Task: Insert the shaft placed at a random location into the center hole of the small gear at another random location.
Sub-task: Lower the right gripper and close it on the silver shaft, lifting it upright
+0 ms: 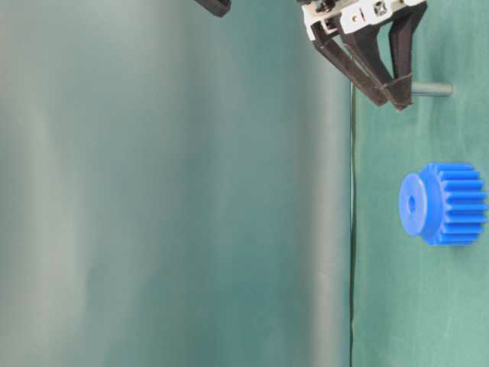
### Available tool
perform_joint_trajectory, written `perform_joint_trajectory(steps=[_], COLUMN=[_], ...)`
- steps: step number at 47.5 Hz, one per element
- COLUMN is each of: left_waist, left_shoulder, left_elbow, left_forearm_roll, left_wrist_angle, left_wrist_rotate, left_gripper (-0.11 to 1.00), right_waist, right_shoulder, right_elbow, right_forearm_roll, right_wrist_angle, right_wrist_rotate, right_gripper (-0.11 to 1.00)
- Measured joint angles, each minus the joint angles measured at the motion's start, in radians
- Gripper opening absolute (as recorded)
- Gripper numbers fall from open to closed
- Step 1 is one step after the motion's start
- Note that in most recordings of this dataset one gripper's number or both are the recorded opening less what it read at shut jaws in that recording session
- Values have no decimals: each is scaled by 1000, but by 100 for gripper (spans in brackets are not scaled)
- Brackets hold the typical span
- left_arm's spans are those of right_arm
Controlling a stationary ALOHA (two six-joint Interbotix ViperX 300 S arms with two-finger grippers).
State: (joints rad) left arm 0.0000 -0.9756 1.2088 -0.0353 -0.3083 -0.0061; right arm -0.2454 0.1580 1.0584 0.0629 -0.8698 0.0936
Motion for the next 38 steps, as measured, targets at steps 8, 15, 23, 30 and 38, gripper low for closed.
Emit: perform_joint_trajectory(steps=[8, 15, 23, 30, 38], left_waist=[0, 0, 0, 0, 0], left_shoulder=[0, 0, 0, 0, 0], left_elbow=[2, 2, 2, 2, 2], left_forearm_roll=[0, 0, 0, 0, -2], left_wrist_angle=[0, 0, 0, 2, 0], left_wrist_rotate=[0, -3, -3, -5, -5], left_gripper=[-1, -1, -1, -1, -1], right_waist=[0, 0, 0, 0, 3], right_shoulder=[0, 0, 0, -2, -80], right_elbow=[2, 3, 3, 5, 5], right_forearm_roll=[0, -2, -2, -2, -2], right_wrist_angle=[-3, -3, -5, -5, 63], right_wrist_rotate=[0, 0, 3, 5, 9], right_gripper=[33, 14, 14, 13, 14])
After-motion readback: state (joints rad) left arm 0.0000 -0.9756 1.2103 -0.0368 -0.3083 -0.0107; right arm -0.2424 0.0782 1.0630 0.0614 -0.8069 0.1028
